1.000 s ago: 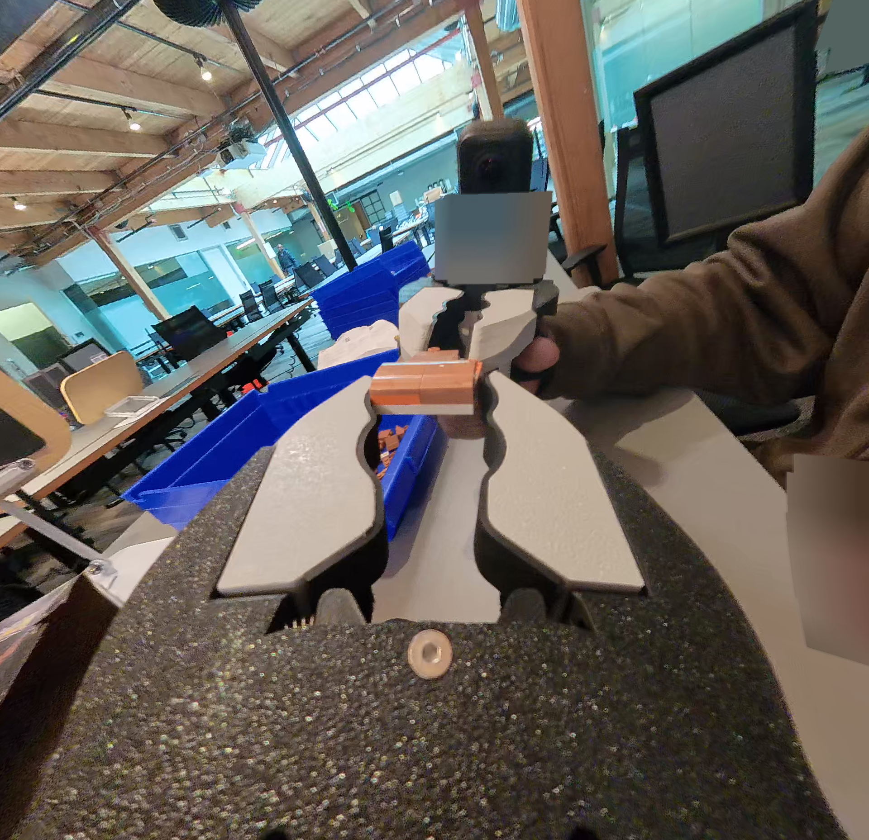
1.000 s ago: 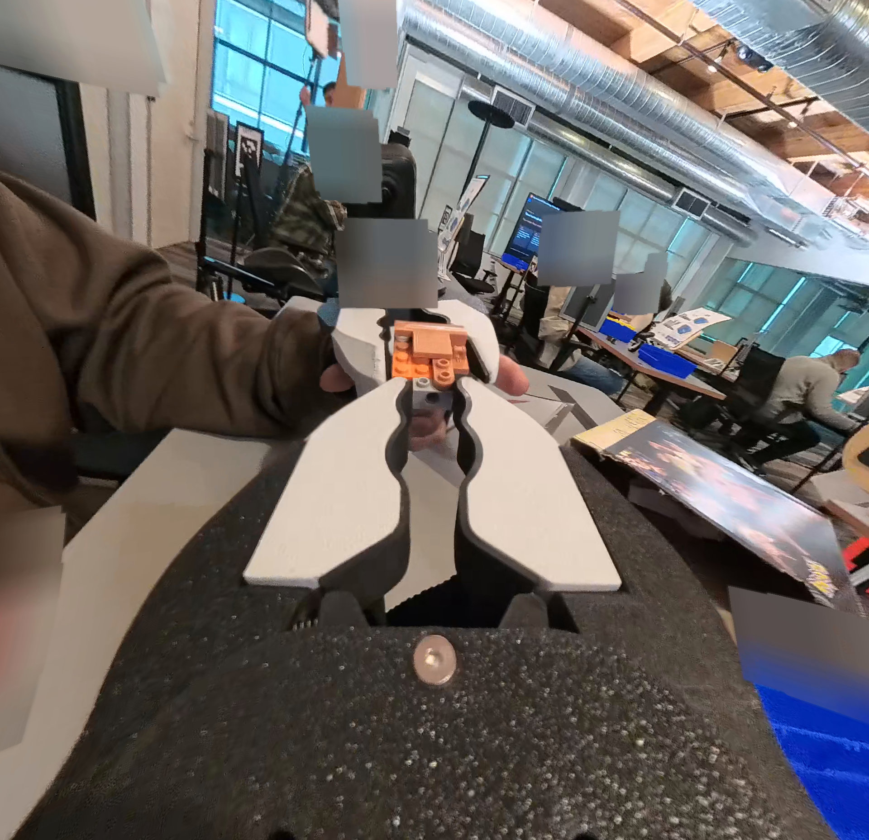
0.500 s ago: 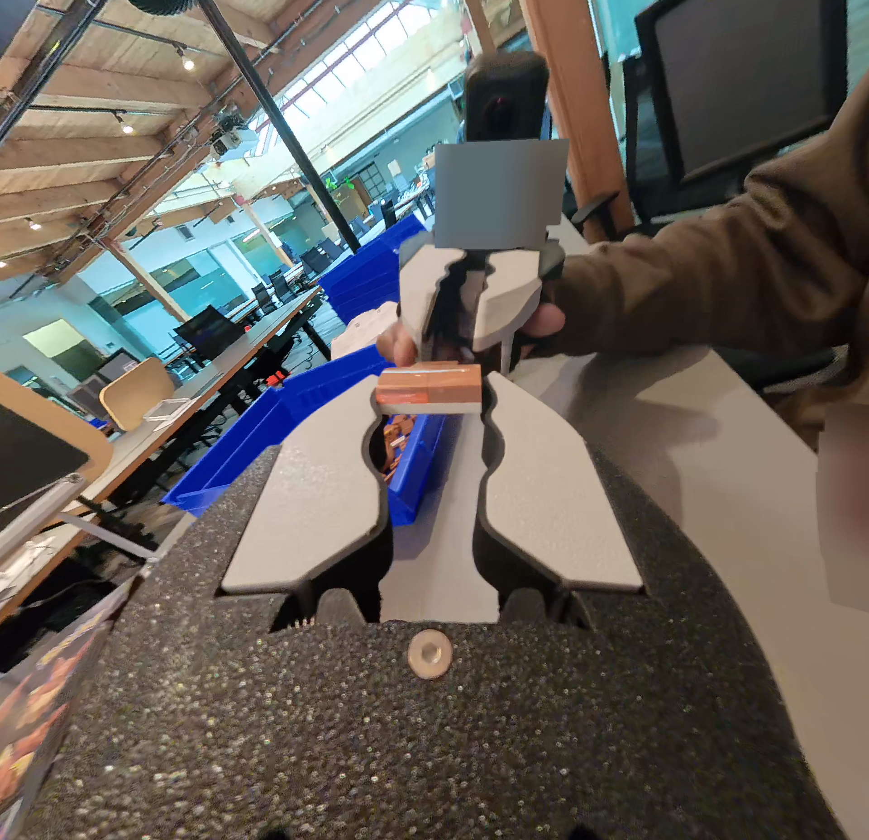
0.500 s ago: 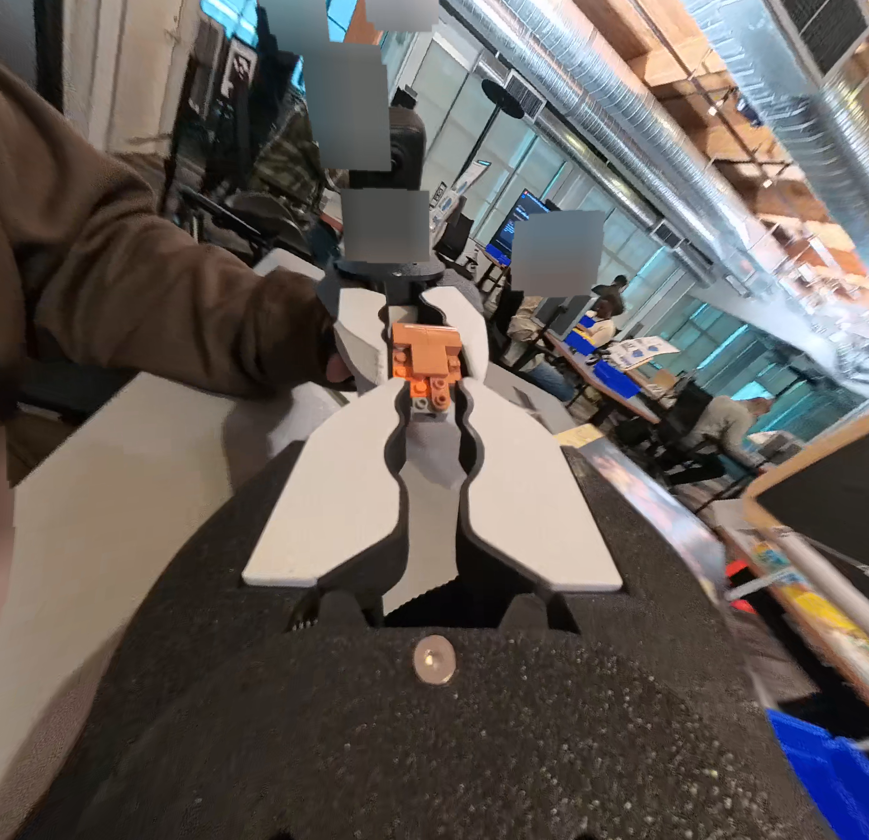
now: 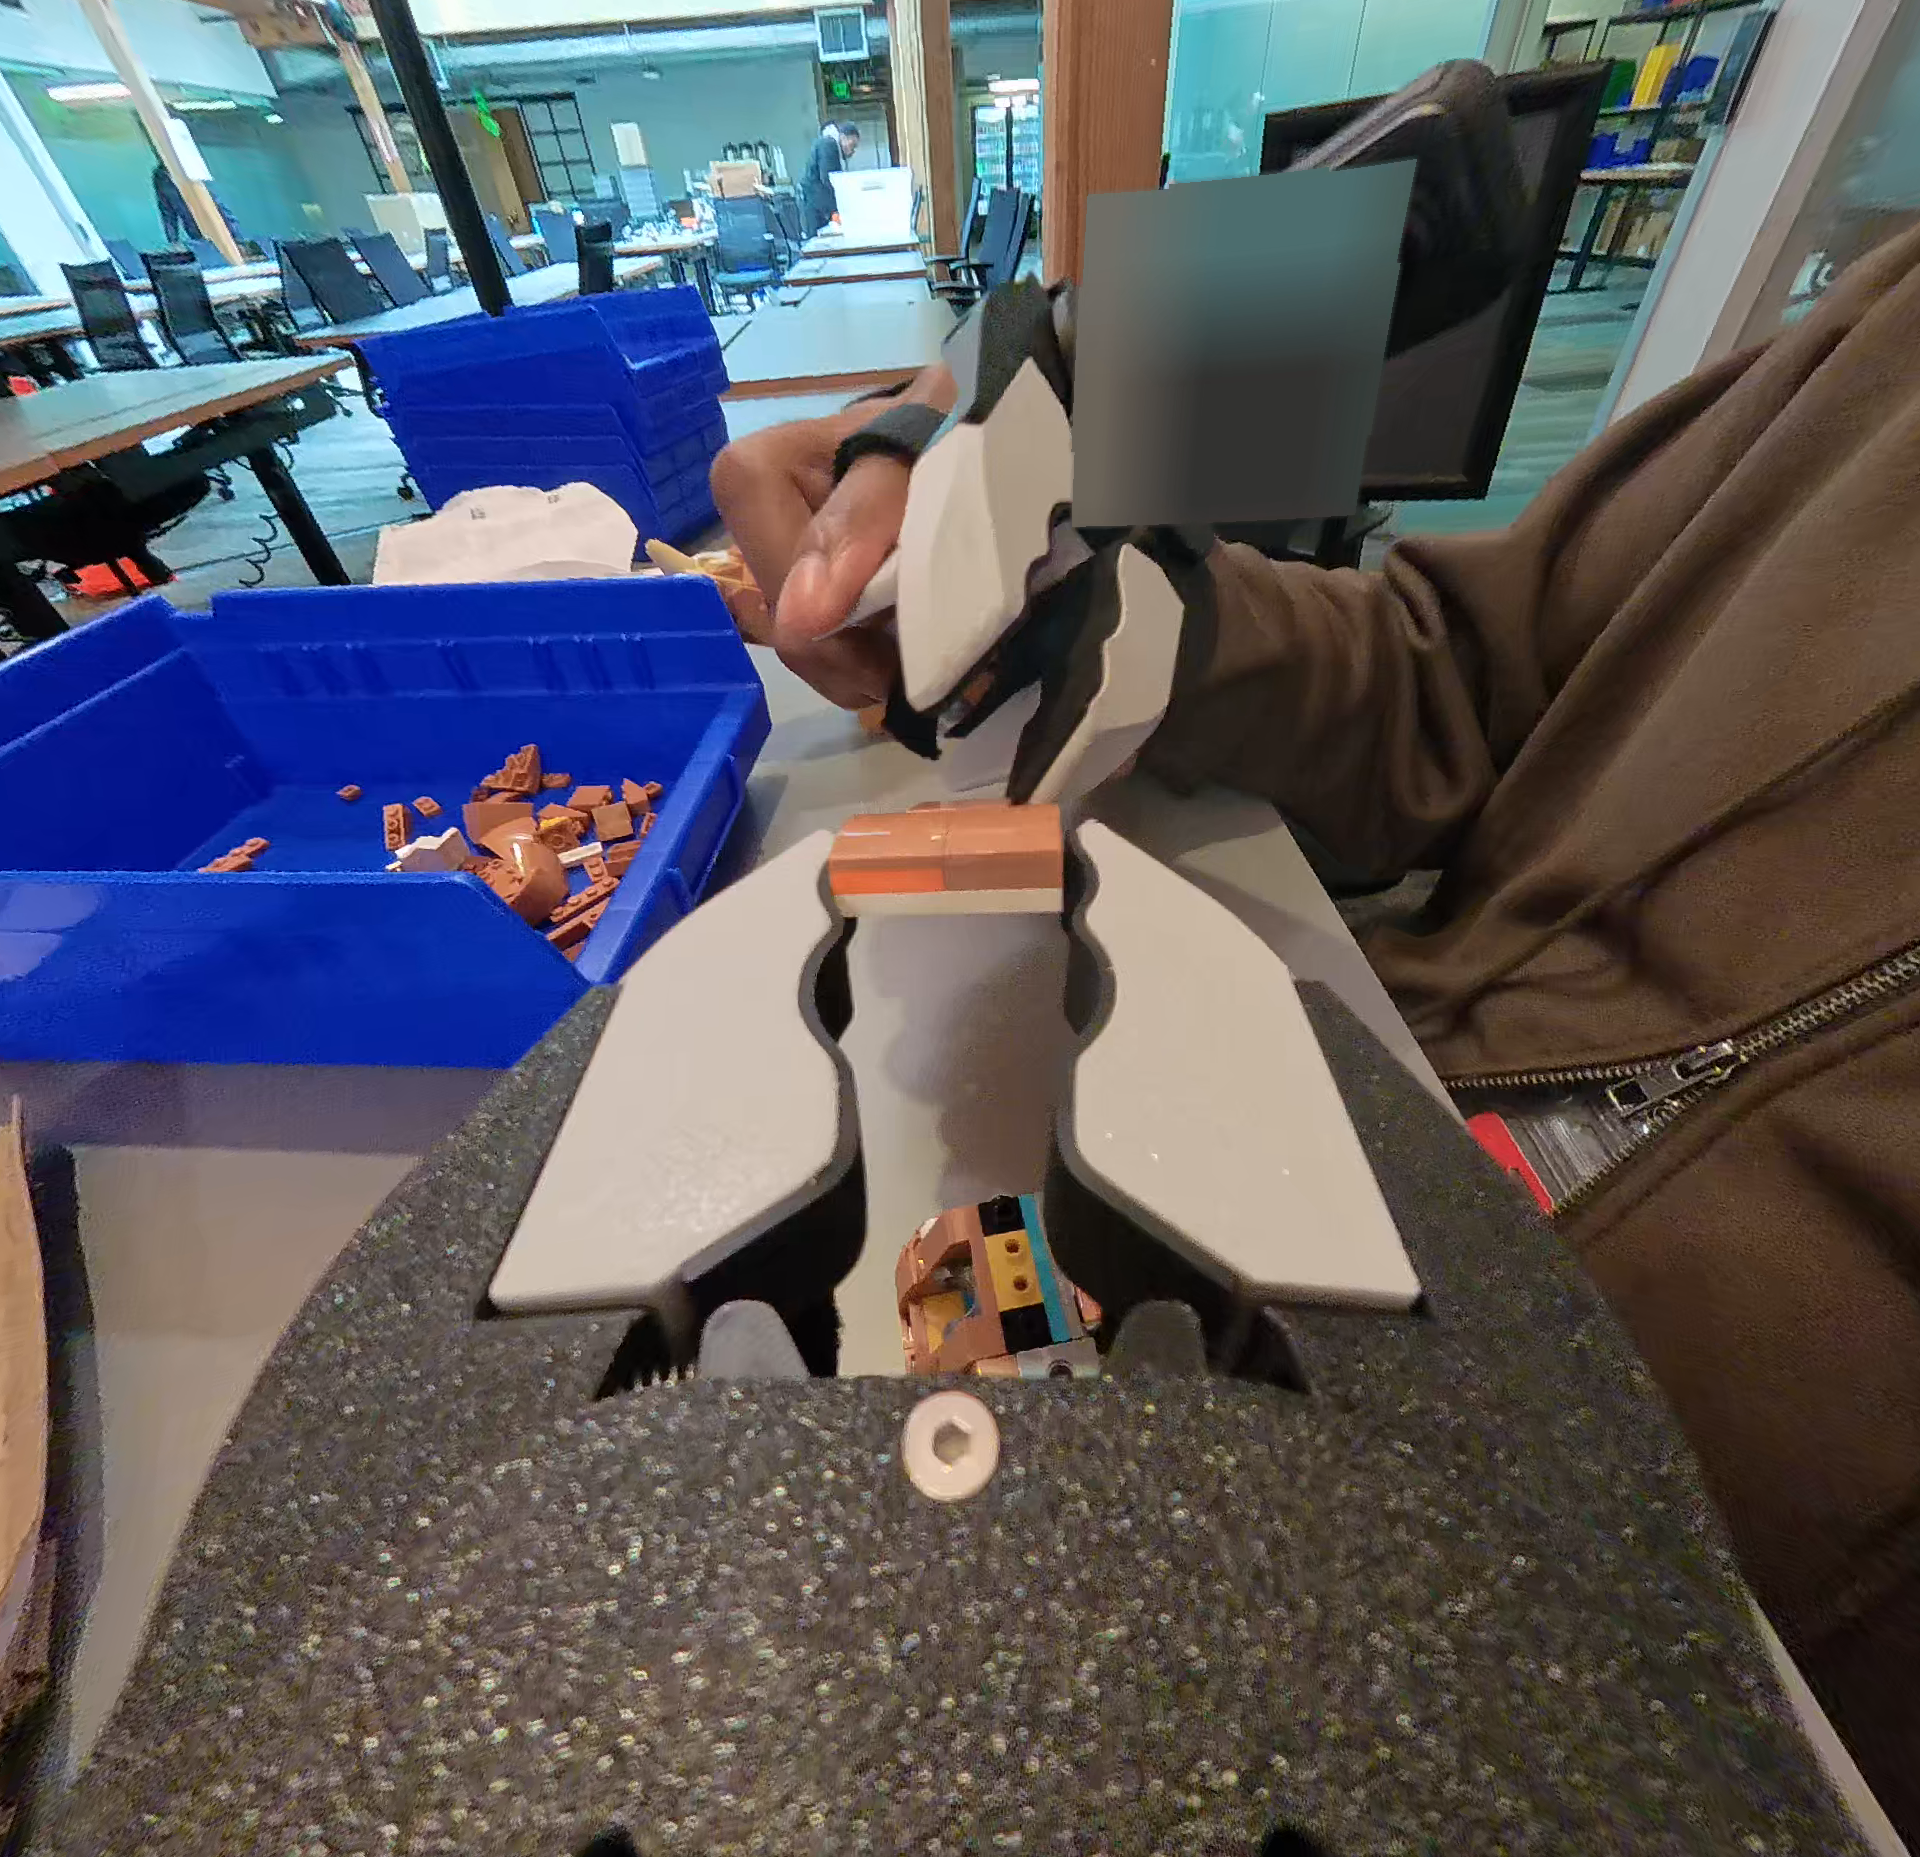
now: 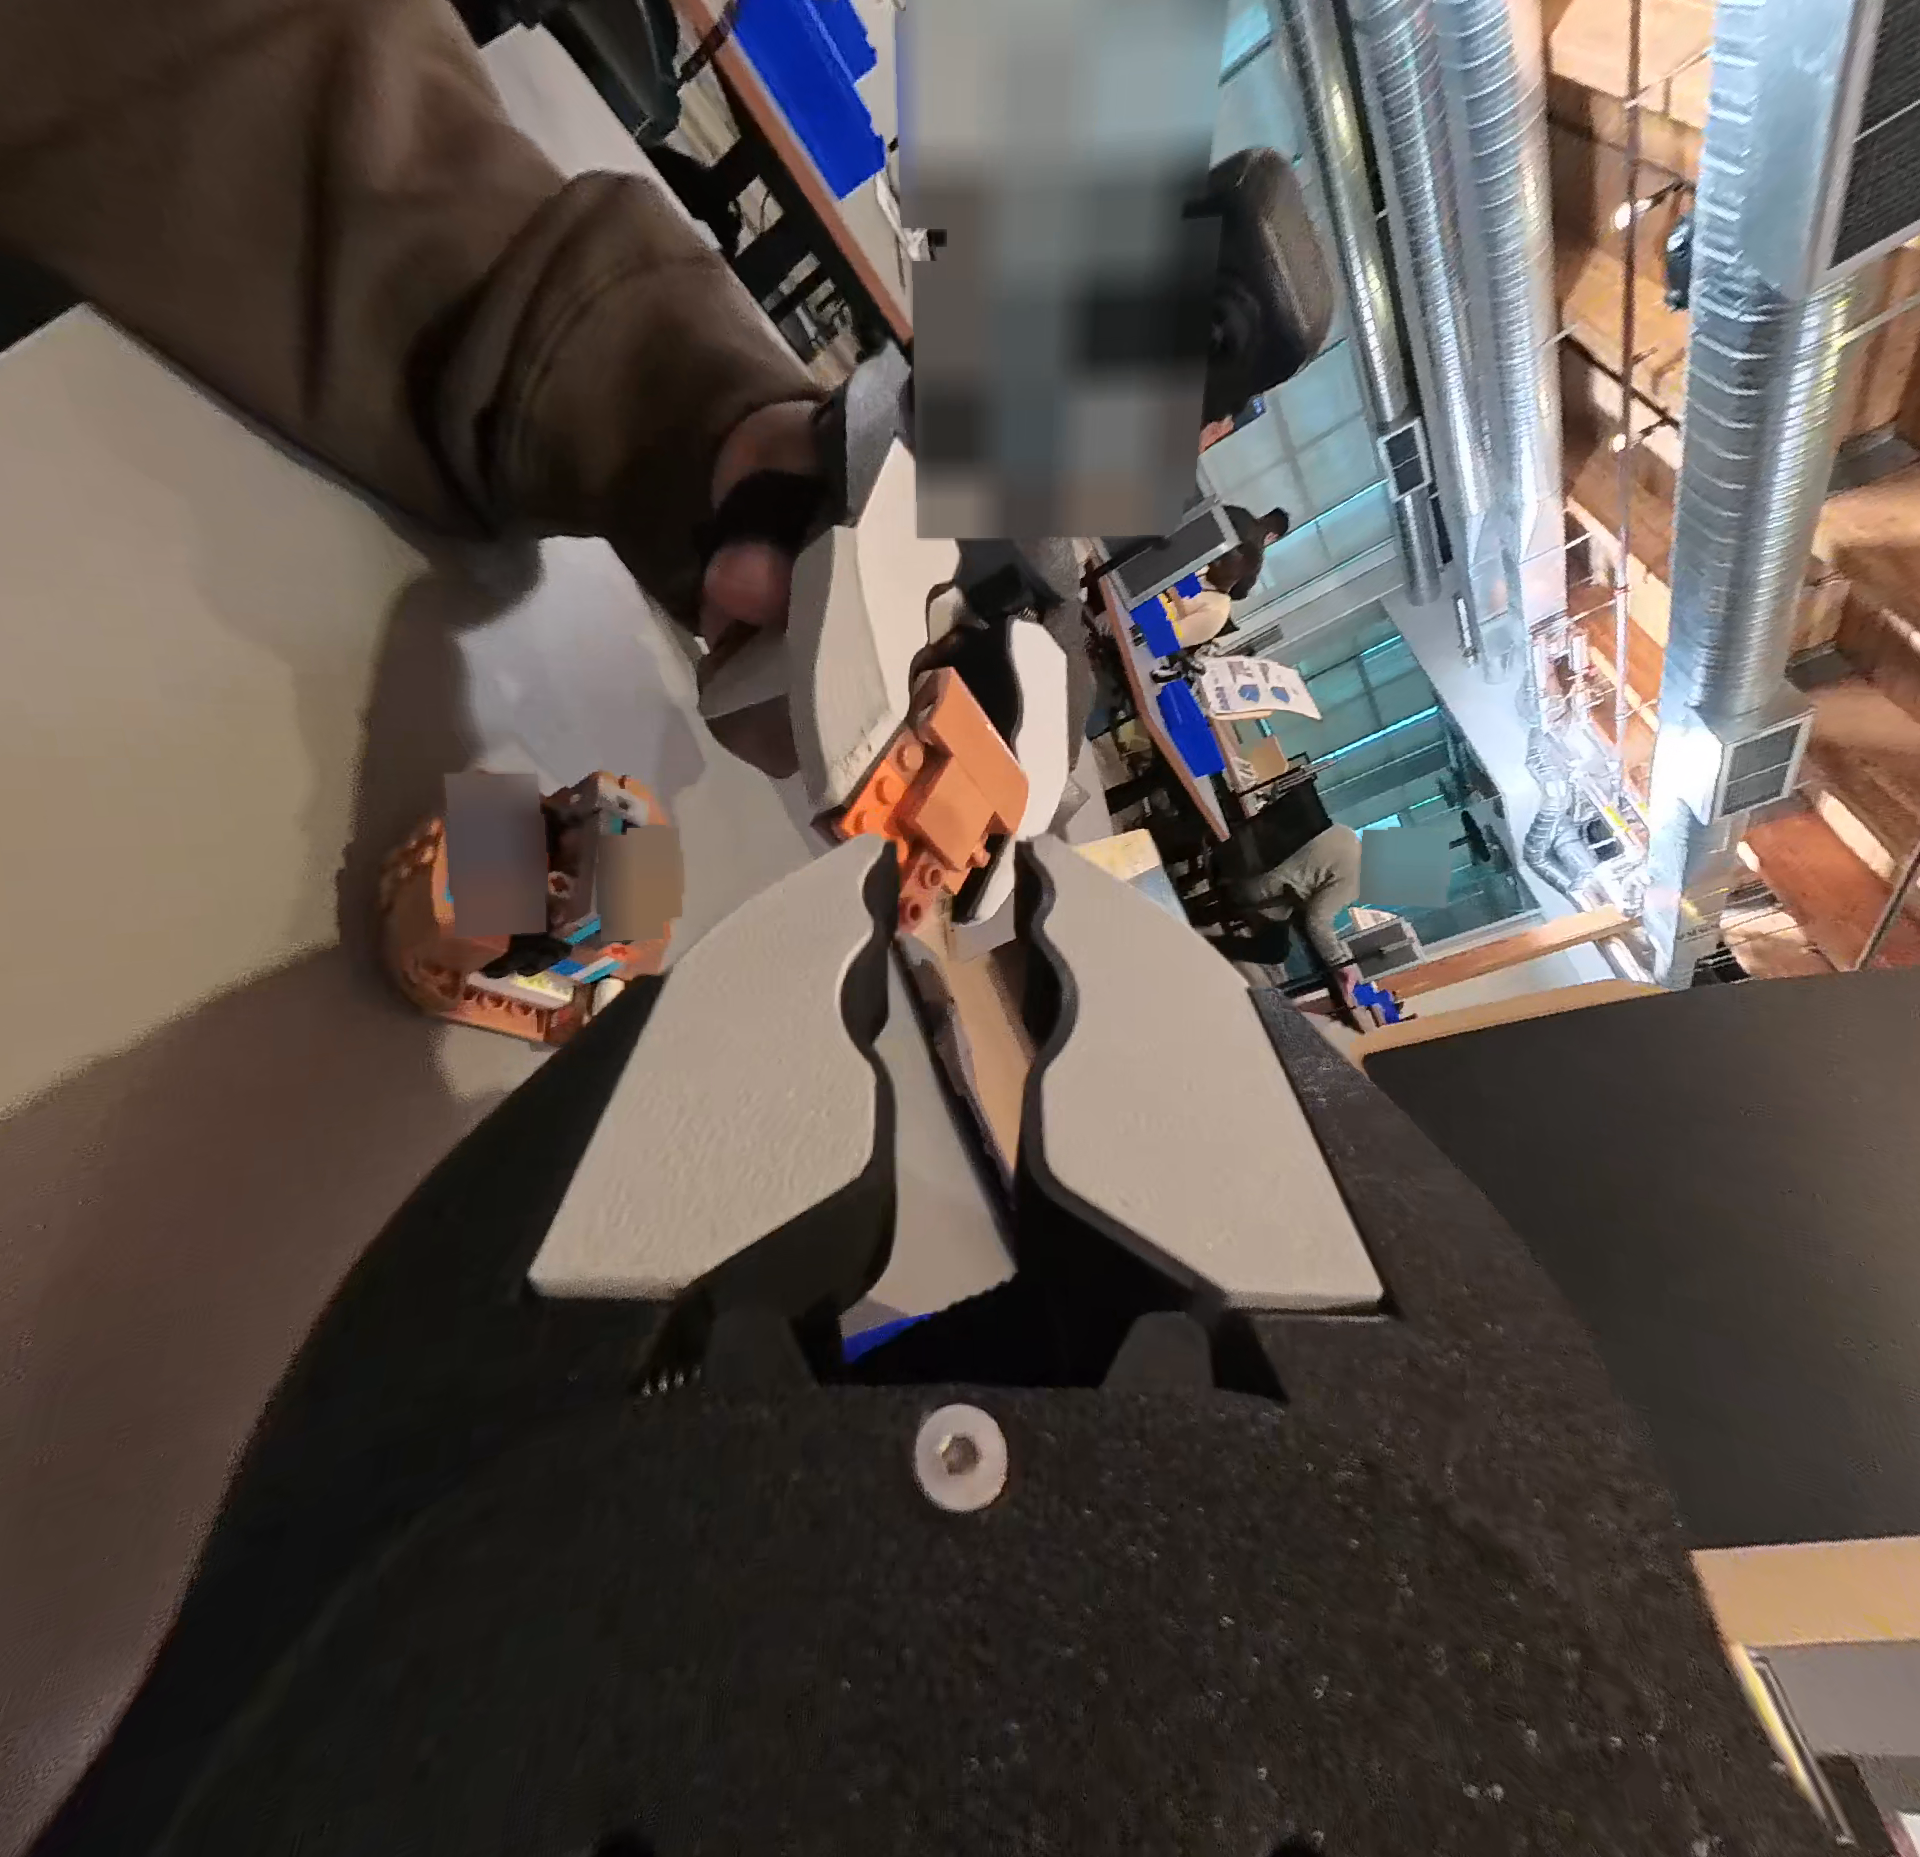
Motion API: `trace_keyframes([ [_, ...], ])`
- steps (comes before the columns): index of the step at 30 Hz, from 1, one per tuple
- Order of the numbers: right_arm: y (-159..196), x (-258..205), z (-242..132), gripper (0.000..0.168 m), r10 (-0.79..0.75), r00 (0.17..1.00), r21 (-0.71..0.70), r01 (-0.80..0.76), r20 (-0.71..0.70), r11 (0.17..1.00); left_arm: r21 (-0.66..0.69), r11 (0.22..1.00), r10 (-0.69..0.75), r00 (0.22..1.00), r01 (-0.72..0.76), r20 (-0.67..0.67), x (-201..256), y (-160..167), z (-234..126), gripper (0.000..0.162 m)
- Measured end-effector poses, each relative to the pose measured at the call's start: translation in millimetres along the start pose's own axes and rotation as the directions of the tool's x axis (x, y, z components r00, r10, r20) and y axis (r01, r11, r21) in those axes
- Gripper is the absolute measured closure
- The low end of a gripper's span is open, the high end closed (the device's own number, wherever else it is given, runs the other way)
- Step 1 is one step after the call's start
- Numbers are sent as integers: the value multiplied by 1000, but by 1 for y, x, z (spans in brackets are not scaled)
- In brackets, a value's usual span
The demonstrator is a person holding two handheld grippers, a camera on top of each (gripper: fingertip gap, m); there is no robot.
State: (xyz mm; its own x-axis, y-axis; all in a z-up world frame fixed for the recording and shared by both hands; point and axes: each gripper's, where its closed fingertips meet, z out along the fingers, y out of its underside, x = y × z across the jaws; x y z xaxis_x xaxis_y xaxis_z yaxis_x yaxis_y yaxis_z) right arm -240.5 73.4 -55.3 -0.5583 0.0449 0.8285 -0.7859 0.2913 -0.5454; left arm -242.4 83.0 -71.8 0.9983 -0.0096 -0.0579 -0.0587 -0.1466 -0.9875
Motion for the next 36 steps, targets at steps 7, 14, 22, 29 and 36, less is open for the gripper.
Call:
trace_keyframes([
  [7, 7, -14, 3, 148, 24, 996, -31, -21, 86, 999, -110, 993, 32, 999, -32, -1, 4, 15, 5, 124],
  [14, 19, -32, 7, 147, 17, 985, -101, 0, 174, 995, -180, 982, 56, 998, -62, -36, 12, 25, 10, 124],
  [22, 18, -24, 9, 148, -32, 993, -90, 42, 111, 995, -142, 989, 25, 999, -30, -32, 10, 20, 9, 125],
  [29, 7, -13, 6, 148, -94, 995, -48, 95, 24, 994, -18, 998, -57, 996, 55, -64, 11, 4, 6, 125],
  [36, 1, -11, 1, 148, -86, 996, -25, 87, 22, 996, 38, 995, -88, 991, 92, -102, 15, -2, 8, 125],
])
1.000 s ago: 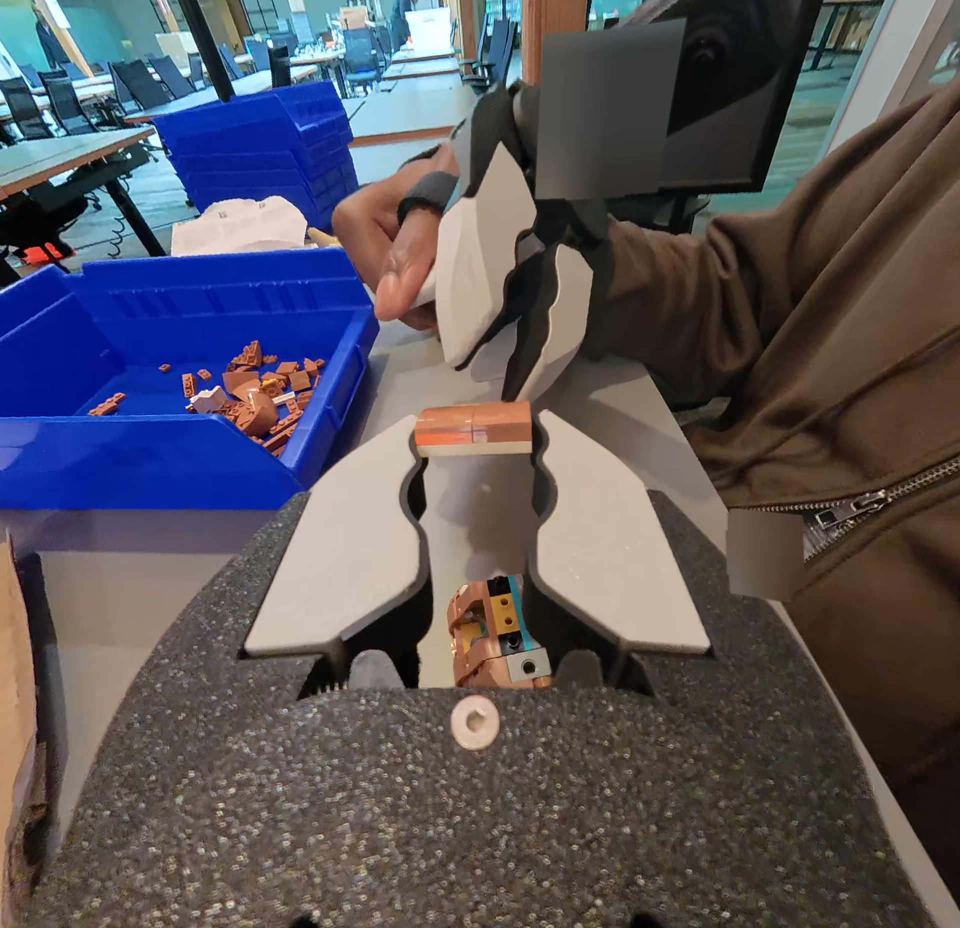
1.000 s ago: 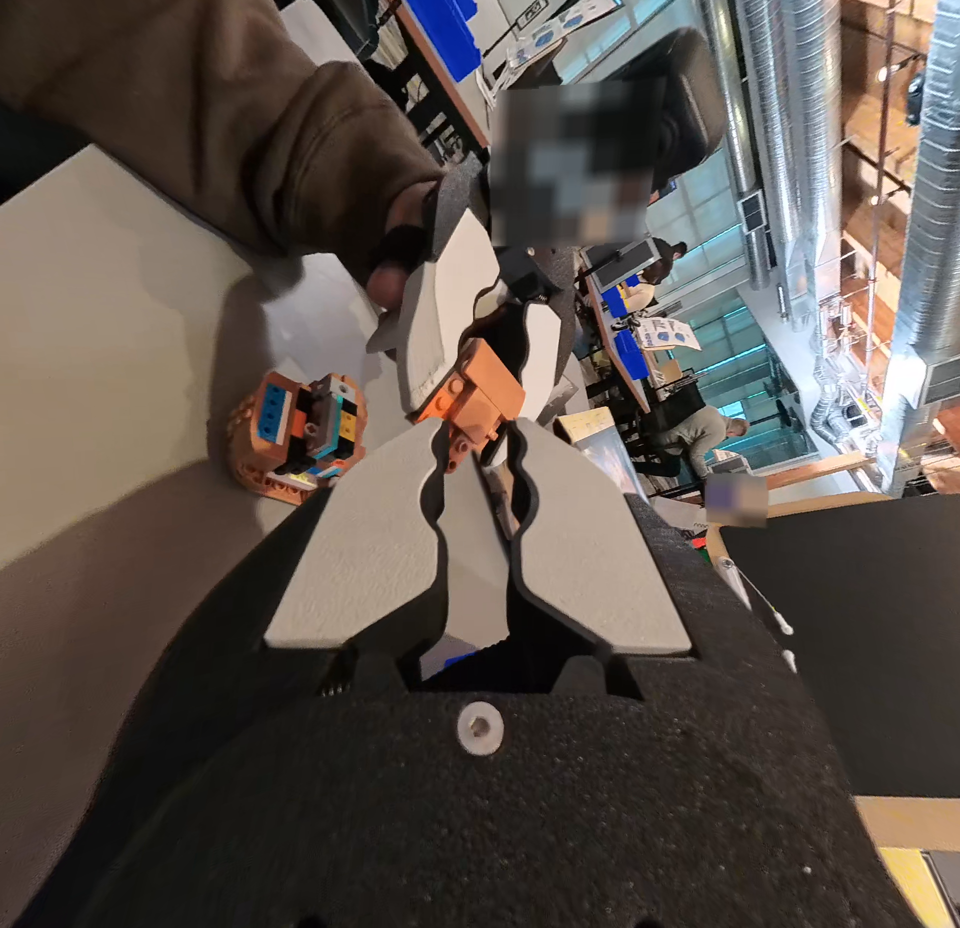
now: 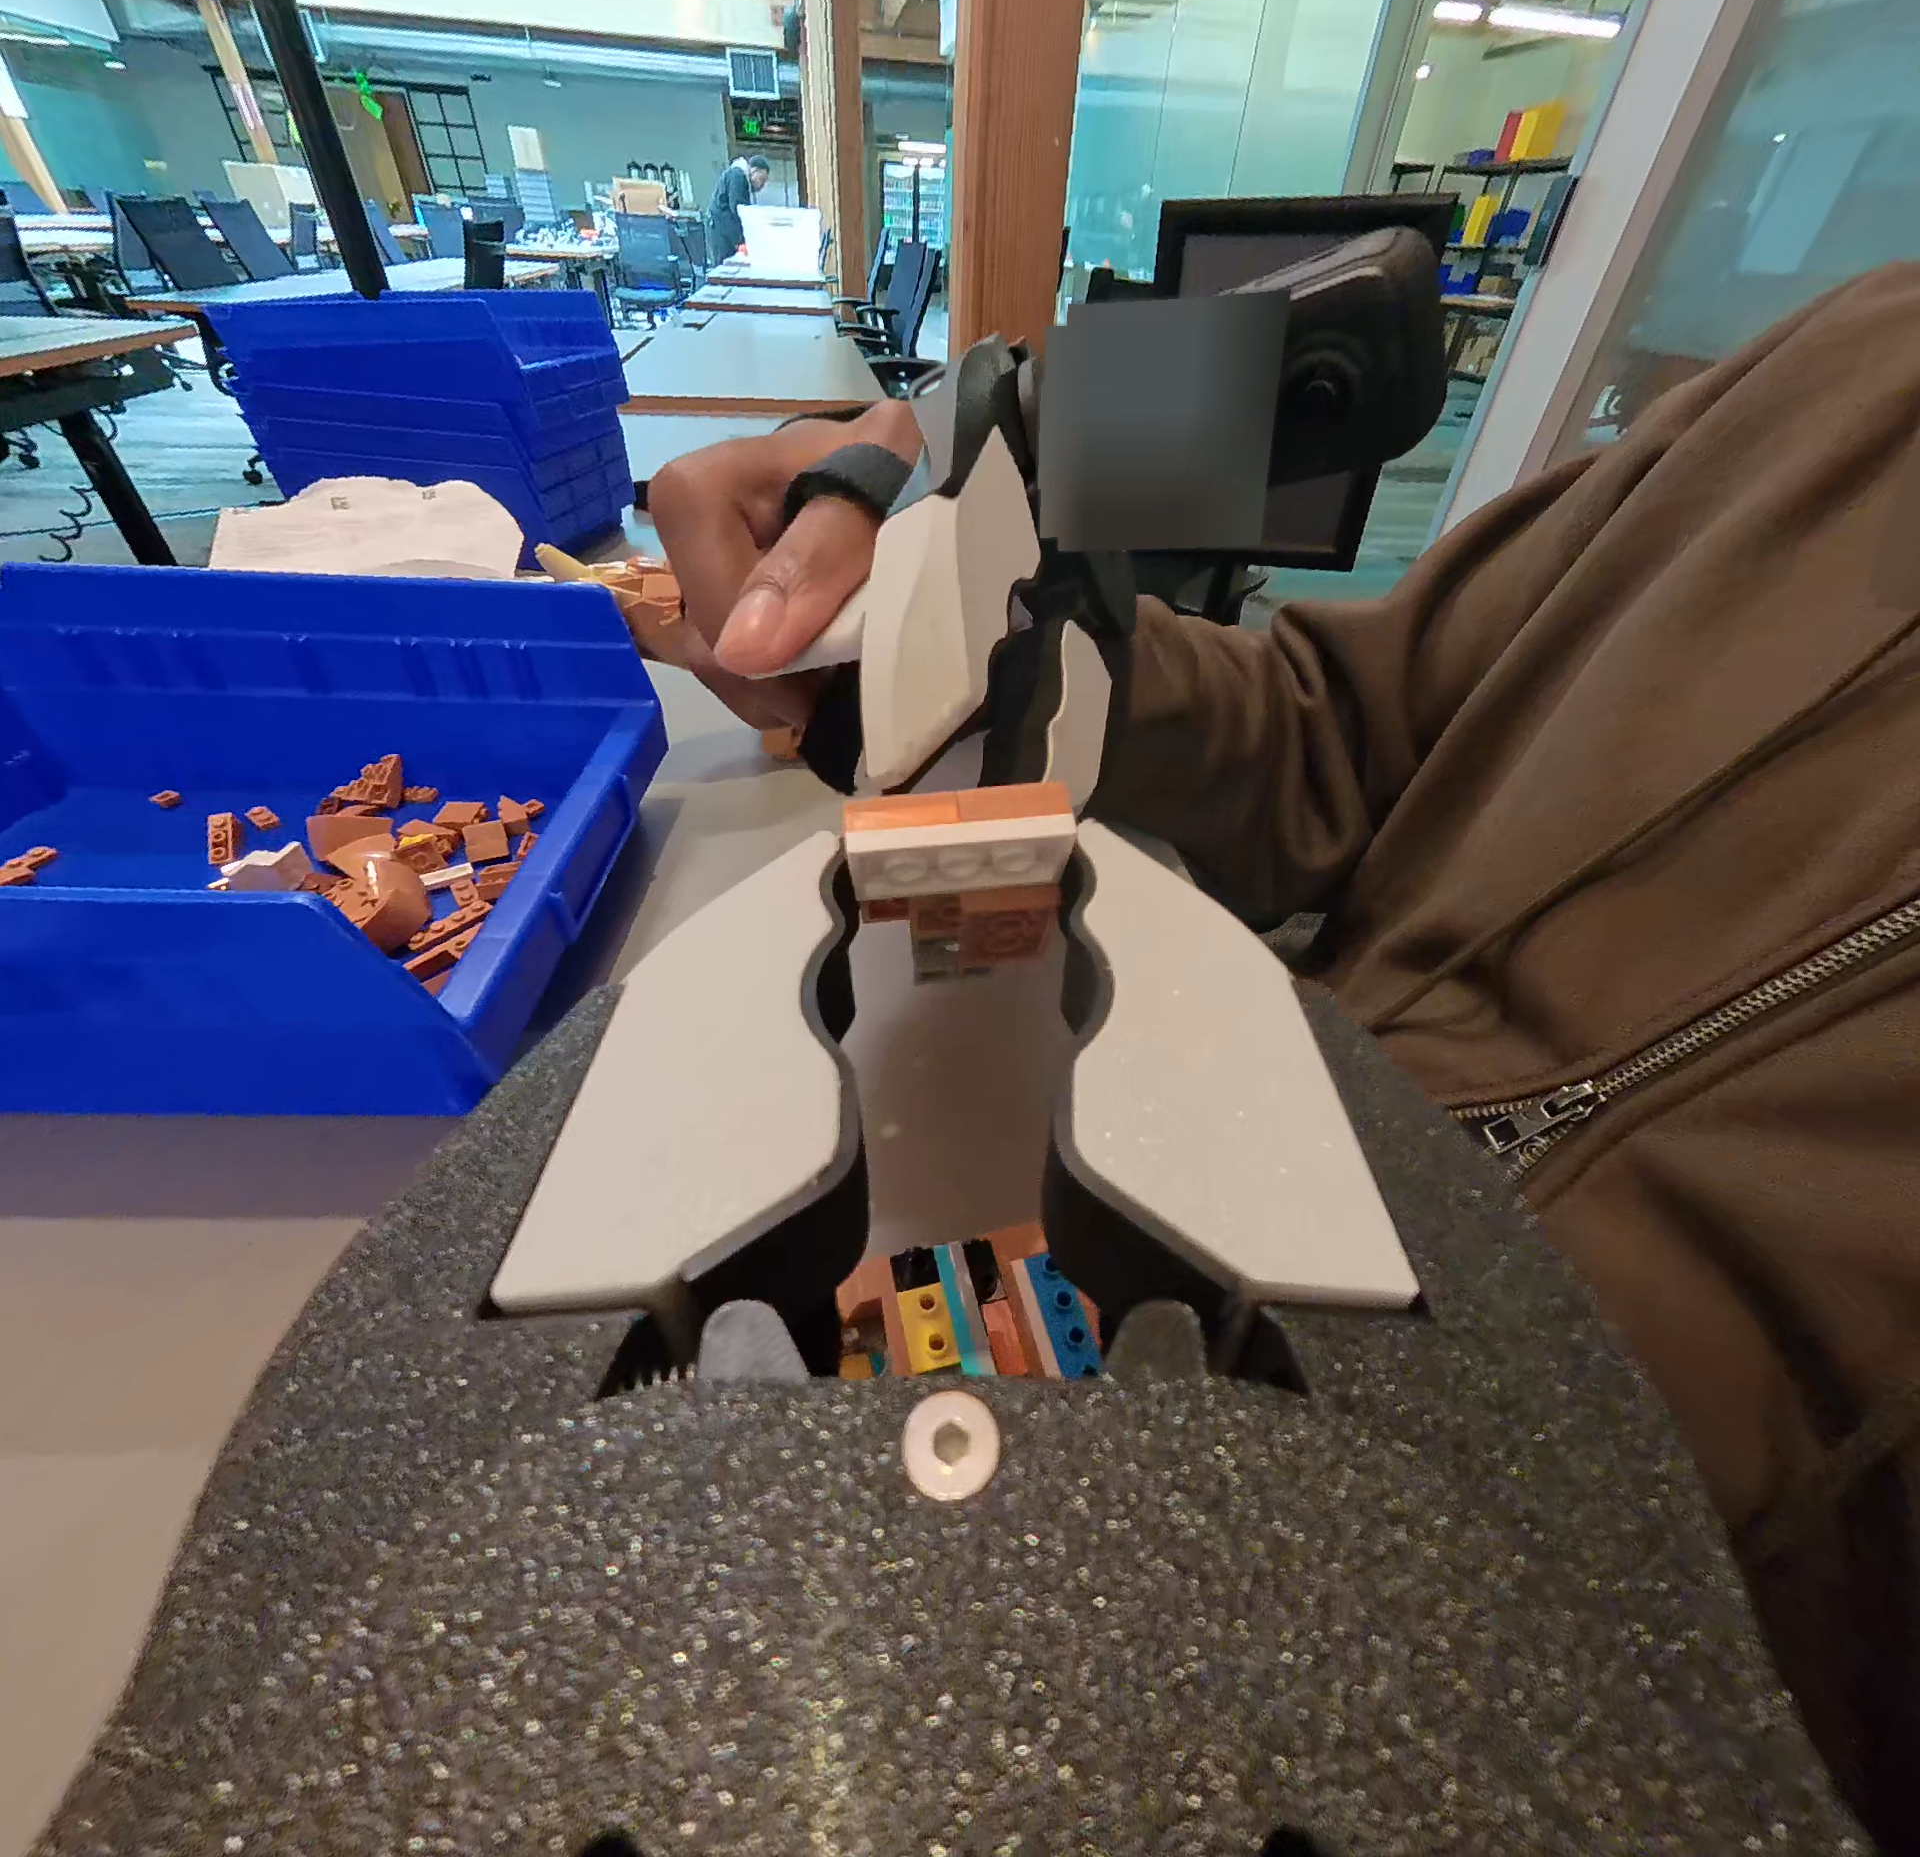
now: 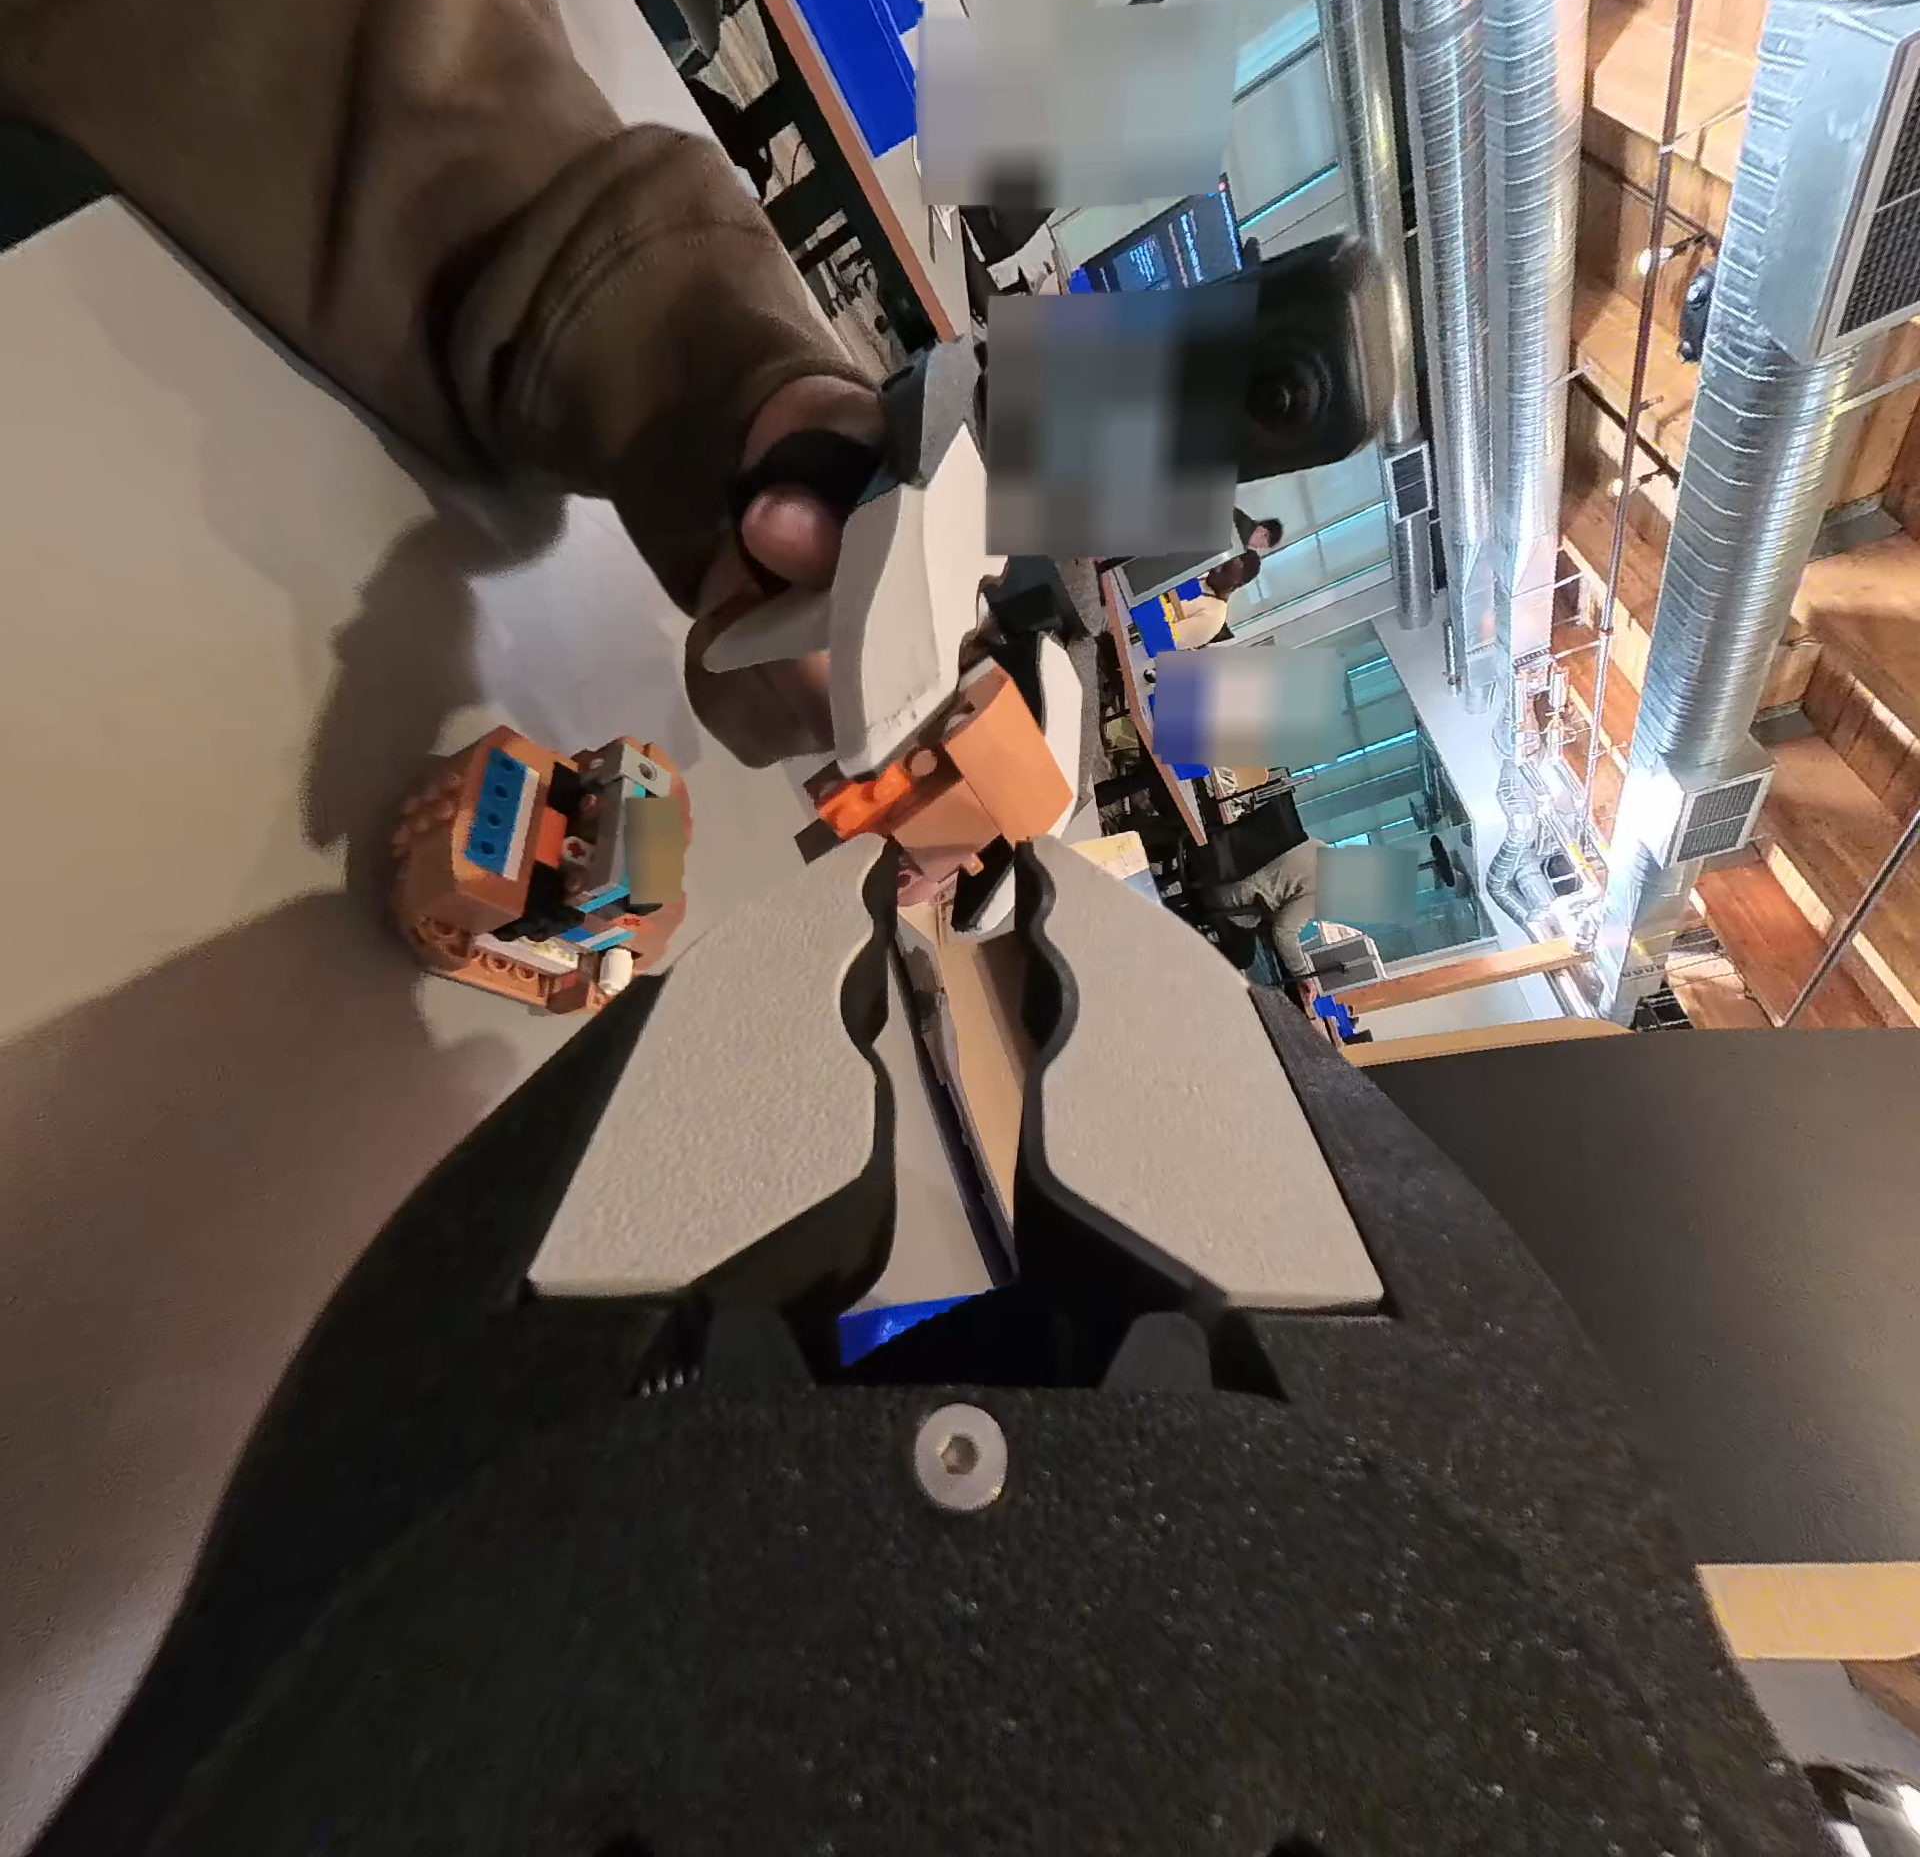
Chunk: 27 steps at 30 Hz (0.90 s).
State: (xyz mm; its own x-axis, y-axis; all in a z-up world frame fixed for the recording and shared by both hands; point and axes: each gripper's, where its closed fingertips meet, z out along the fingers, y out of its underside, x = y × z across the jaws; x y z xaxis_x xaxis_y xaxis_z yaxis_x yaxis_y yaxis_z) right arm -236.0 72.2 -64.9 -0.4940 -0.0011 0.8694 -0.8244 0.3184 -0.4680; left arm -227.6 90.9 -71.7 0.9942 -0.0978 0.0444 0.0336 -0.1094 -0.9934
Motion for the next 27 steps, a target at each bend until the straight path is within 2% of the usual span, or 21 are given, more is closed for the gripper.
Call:
trace_keyframes([
  [11, -8, -6, -2, 145, 32, 998, 38, -34, 51, 999, 12, 1000, -16, 999, 17, -50, 8, 0, 4, 125],
  [16, -9, -3, -1, 142, 24, 999, 48, -25, 23, 999, 25, 999, -34, 998, 35, -57, 8, -2, 3, 125],
  [21, -15, 5, 0, 160, 0, 999, 78, 4, -50, 997, 102, 994, -43, 998, 47, -36, 5, -16, -3, 124],
  [27, -19, 10, 0, 164, -40, 993, 88, 50, -110, 995, 155, 986, -52, 998, 58, -44, 5, -24, -7, 125],
])
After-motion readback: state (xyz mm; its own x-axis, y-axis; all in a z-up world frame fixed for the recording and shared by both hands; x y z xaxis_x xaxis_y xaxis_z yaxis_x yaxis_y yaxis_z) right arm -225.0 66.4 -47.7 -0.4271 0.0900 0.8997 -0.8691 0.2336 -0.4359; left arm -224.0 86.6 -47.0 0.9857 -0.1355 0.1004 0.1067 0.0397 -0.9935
